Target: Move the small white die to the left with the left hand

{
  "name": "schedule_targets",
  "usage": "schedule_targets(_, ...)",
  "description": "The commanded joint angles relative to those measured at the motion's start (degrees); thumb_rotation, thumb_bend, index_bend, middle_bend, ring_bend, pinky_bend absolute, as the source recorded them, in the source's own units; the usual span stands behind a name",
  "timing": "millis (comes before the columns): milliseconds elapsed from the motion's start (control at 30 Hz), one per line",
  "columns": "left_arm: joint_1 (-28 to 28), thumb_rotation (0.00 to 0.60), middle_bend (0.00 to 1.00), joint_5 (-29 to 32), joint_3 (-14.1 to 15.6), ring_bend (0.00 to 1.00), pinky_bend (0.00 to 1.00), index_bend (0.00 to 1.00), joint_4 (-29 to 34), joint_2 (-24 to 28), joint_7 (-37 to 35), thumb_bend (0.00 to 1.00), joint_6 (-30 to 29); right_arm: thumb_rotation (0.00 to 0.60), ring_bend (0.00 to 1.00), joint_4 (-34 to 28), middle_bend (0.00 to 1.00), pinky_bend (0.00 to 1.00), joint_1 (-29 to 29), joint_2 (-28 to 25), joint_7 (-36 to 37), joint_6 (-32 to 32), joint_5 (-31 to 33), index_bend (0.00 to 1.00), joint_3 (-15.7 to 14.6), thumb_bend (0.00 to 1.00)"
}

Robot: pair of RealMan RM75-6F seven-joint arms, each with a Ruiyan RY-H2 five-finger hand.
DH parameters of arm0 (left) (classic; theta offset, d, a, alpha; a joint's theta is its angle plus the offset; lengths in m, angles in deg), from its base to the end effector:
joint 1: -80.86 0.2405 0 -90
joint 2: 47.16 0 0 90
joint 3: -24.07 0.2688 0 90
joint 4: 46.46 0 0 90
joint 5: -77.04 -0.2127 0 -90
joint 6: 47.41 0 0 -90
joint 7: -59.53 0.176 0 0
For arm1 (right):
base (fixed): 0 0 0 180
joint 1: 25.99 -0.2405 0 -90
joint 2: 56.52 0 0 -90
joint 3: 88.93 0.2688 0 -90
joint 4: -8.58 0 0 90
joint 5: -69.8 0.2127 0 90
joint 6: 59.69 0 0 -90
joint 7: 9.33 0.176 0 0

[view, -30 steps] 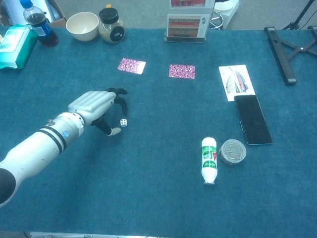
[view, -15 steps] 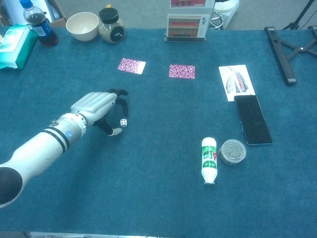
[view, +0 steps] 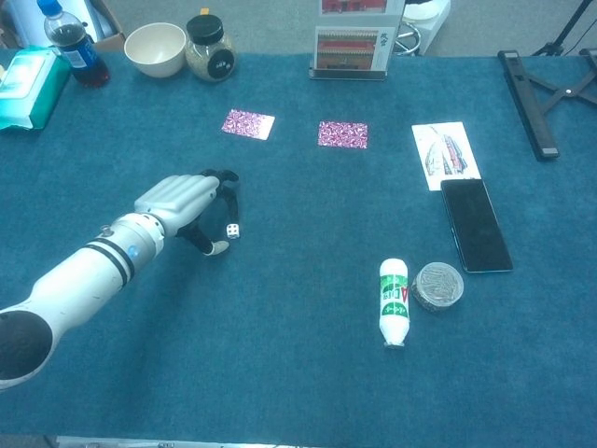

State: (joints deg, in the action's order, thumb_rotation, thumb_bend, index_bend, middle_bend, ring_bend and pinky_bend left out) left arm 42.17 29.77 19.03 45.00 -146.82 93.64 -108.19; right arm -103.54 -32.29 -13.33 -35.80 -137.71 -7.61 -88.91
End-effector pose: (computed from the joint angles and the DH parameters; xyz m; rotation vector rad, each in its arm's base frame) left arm -0.1564 0.3031 -0.1068 -1.8584 -1.2292 -0.7224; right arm -0.3017 -0.2024 0.2257 1.5306 -0.7040 0.3856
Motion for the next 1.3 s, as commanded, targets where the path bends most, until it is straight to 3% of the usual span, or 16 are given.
schedule_targets(33, -0.03, 0.600, 0.07, -0.09, -0.23, 0.04, 0.20, 0.45, -0.16, -0.21, -0.25, 0.26, -0.07, 0.600, 0.31, -0.04, 0.41, 0.34, 0.06, -0.04, -0.02, -0.10, -0.02, 0.54, 0.02, 0.00)
schedule_targets(1300, 0.82, 0.600, 0.08, -0.31, -1.09, 0.04, 0.20, 0.57, -3.55, -2.89, -2.42, 0.26, -0.52, 0.600, 0.31, -0.11, 0.41, 0.34, 0.95, -0.49, 0.13, -1.18, -0.52, 0.54, 0.26, 0.00)
